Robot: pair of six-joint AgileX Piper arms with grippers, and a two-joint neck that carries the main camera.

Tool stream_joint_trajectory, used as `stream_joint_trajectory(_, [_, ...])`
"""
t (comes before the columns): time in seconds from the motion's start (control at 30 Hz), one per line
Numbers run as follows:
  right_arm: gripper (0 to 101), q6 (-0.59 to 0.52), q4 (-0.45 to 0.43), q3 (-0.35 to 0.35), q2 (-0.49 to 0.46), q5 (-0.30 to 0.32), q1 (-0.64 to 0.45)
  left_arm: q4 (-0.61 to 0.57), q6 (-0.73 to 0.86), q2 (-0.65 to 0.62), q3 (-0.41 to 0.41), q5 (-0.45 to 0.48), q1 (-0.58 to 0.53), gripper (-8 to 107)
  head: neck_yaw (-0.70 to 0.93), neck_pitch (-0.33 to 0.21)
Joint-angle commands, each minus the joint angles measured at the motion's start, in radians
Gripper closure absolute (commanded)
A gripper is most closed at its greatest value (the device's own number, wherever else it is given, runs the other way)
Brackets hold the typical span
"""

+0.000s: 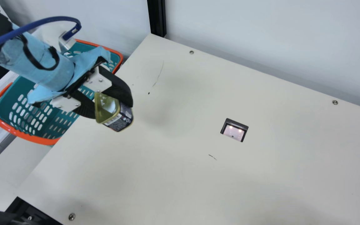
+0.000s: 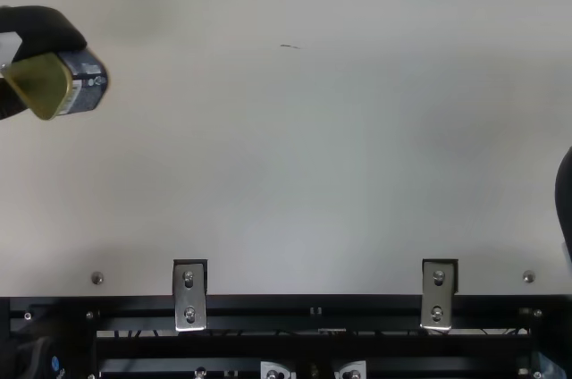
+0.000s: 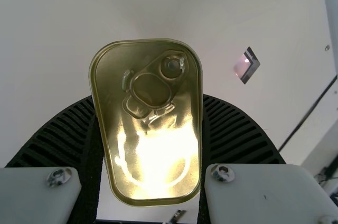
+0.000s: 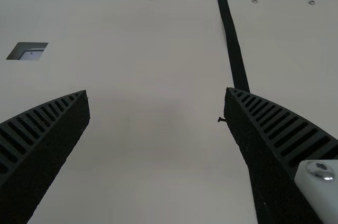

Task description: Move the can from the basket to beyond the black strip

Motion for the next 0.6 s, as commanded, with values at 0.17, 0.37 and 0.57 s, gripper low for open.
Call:
stream_joint_trajectory(0.17, [0, 0.0, 0.0, 0.0, 0.0, 0.0, 0.0, -0.232, 0.014, 0.058, 0.075, 0.001, 0.017, 89, 0.018, -0.039])
stream_joint_trajectory(0.37, [0, 0.0, 0.0, 0.0, 0.0, 0.0, 0.0, -0.281, 0.008, 0.075, 0.104, -0.002, 0.026, 89, 0.018, -0.039])
stream_joint_trajectory(0.57, [0, 0.0, 0.0, 0.0, 0.0, 0.0, 0.0, -0.316, 0.008, 0.075, 0.104, -0.005, 0.026, 89, 0.018, -0.039])
